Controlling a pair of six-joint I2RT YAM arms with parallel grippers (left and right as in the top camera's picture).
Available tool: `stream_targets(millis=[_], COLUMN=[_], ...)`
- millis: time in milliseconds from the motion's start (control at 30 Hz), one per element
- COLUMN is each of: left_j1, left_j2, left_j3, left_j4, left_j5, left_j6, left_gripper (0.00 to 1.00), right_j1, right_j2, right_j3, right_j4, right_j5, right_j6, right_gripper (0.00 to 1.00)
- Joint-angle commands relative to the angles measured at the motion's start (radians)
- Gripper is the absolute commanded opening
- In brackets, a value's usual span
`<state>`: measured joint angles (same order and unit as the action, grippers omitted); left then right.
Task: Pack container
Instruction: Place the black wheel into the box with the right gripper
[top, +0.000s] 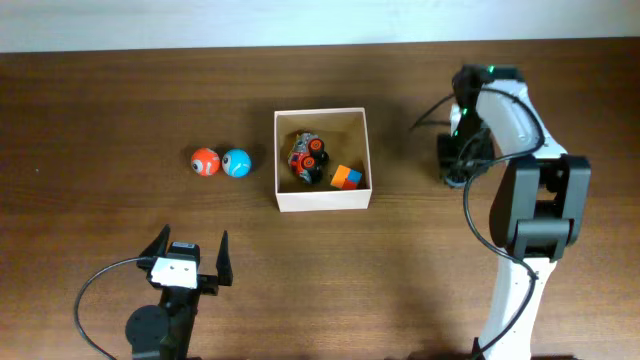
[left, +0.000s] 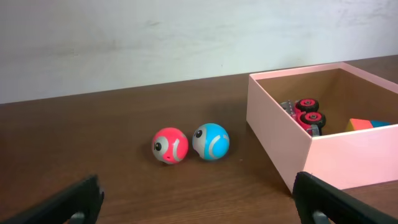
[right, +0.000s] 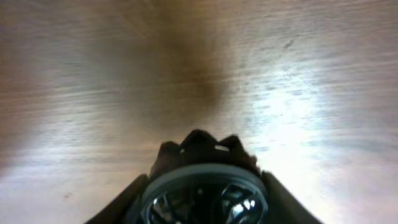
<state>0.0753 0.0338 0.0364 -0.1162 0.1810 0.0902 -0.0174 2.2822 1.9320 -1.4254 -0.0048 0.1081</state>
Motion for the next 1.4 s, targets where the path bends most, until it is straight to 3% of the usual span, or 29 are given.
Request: stream_targets(millis=[0,200,300,600,667,1033,1167,1300,1367], left_j1=[0.006,0.006,0.006,0.006,0.006,0.006,0.006,0.006,0.006], left_j2=[-0.001,-0.001,-0.001,-0.001,-0.001,-0.001,-0.001,-0.001,-0.001], left_j3=[-0.002,-0.002,-0.002,-0.002,-0.002,-0.002,-0.002,-0.002,-0.002], left_j4=[-0.003,-0.003,-0.003,-0.003,-0.003,-0.003,-0.003,-0.003,-0.003], left_j5=[0.010,0.010,0.010,0.010,0.010,0.010,0.010,0.010,0.010], left_j6=[0.016,0.016,0.016,0.016,0.016,0.016,0.016,0.016,0.016], left_gripper=[0.99,0.99,0.99,0.99,0.99,0.99,0.99,0.99,0.99], right_j1=[0.038,0.167,0.258,0.493,0.520,0.484,0.452,0.424,0.406], right_j2=[-0.026,-0.026,-0.026,0.019,0.036,0.130,0.107,0.060,0.031], right_j3=[0.208,0.554,0.643,0.647,0.640,0.626,0.640,0.691,0.733], right_j4=[-0.096,-0.261,-0.272,-0.178,-0.152,-0.087,-0.105,-0.155,-0.200], right_j5=[-0.014,-0.078,-0.077,-0.056,-0.032,0.002,0.002,0.003,0.016], right_j6=[0.004,0.017,0.074,0.118,0.124,0.163,0.163,0.163,0.163], right_gripper=[0.45,0.49,0.50,0.50,0.55,0.59,0.69,0.95,0.99])
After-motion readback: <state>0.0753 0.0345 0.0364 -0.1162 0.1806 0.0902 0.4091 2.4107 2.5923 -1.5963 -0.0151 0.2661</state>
